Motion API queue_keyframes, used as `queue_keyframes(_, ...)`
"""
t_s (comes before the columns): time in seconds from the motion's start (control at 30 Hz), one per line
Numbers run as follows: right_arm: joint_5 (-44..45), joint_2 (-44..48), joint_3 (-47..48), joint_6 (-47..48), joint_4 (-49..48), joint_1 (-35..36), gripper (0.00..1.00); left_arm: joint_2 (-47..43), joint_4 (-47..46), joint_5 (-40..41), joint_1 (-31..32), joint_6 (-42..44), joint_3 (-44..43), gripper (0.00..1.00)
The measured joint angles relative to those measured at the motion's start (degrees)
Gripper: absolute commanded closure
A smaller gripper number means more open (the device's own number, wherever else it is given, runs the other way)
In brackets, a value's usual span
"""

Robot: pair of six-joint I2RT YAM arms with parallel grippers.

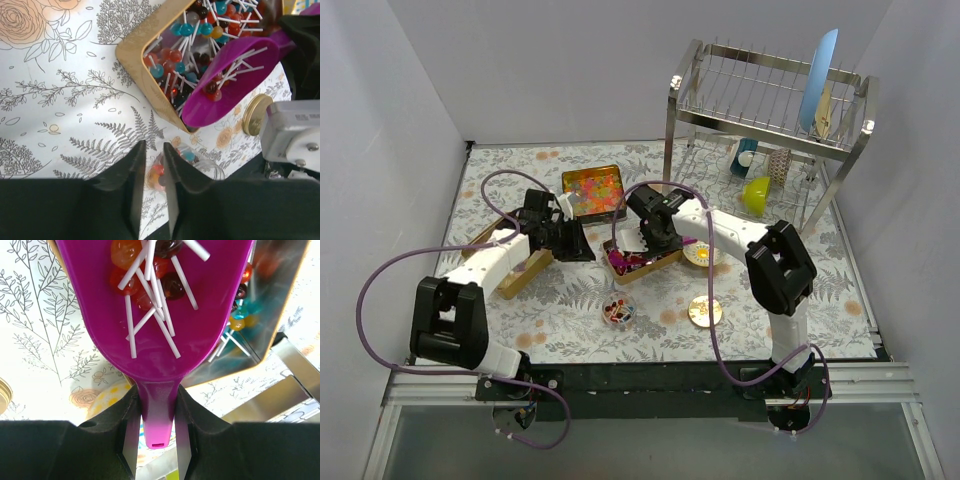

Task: Pack the candies
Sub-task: Scoop the fake candies from the storage box, then place the fake candies in the packing bottle.

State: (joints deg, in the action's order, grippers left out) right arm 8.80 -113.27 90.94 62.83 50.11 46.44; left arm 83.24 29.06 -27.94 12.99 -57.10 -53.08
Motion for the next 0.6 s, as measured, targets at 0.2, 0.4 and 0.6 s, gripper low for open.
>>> queue_keyframes(0.2,0.28,3.02,0.02,-0.07,1.07,-0.11,0.99,-3.69,3.08,1.38,-0.13,1.73,-0.68,0.51)
queue_keyframes(0.4,5.22,8.31,0.02,1.44,4.24,2.43,0.99,-6.14,3.04,3.43,-2.89,1.70,-0.90,0.47)
queue_keyframes(0.6,11.26,10.88,0.00,2.34,8.20,9.16,0.99,-5.57,1.88,5.07,-6.32,1.68,-3.06,0.47)
